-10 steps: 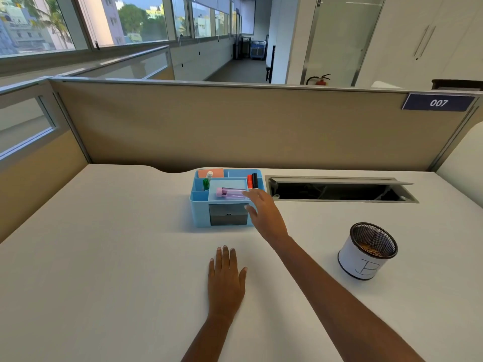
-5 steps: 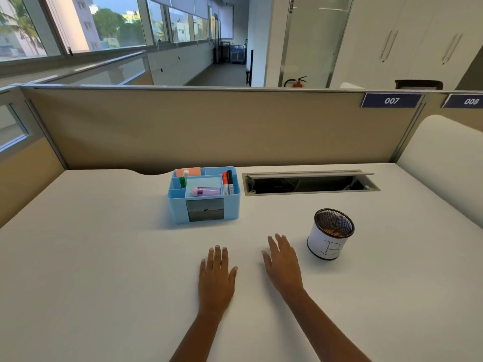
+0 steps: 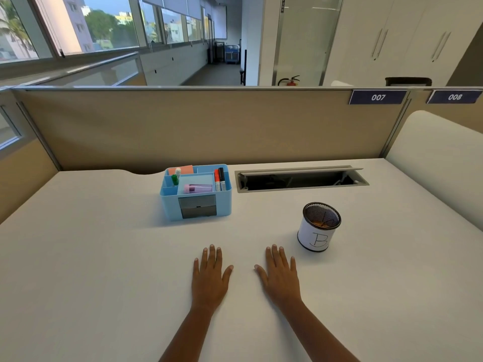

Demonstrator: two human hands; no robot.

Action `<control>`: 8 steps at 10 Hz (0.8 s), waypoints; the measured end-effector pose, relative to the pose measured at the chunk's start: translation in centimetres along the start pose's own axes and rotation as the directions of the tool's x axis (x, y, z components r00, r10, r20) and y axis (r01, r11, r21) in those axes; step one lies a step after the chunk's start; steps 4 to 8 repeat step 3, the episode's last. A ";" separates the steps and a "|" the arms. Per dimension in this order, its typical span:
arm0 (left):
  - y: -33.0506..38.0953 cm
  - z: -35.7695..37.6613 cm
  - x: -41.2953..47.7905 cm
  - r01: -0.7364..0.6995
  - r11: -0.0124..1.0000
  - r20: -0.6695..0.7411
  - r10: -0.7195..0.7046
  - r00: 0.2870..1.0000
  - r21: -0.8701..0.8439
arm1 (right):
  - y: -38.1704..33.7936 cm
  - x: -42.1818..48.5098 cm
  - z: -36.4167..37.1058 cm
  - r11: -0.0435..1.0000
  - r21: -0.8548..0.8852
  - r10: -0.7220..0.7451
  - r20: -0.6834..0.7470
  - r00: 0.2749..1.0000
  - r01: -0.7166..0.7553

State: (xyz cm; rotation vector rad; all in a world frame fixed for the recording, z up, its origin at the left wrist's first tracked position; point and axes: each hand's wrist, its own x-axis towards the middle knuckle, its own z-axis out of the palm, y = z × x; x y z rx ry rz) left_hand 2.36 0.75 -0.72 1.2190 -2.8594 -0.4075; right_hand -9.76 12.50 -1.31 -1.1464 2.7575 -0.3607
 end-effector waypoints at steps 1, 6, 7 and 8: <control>0.0 0.0 -0.1 0.009 1.000 -0.010 -0.009 1.000 -0.019 | 0.1 0.1 0.2 1.000 0.011 0.002 0.011 1.000 -0.002; 0.1 -0.4 -0.2 0.008 1.000 -0.039 -0.009 0.999 -0.016 | 0.1 -0.2 -1.2 1.000 0.020 -0.010 0.003 1.000 0.010; 0.1 -0.4 -0.2 0.008 1.000 -0.039 -0.009 0.999 -0.016 | 0.1 -0.2 -1.2 1.000 0.020 -0.010 0.003 1.000 0.010; 0.1 -0.4 -0.2 0.008 1.000 -0.039 -0.009 0.999 -0.016 | 0.1 -0.2 -1.2 1.000 0.020 -0.010 0.003 1.000 0.010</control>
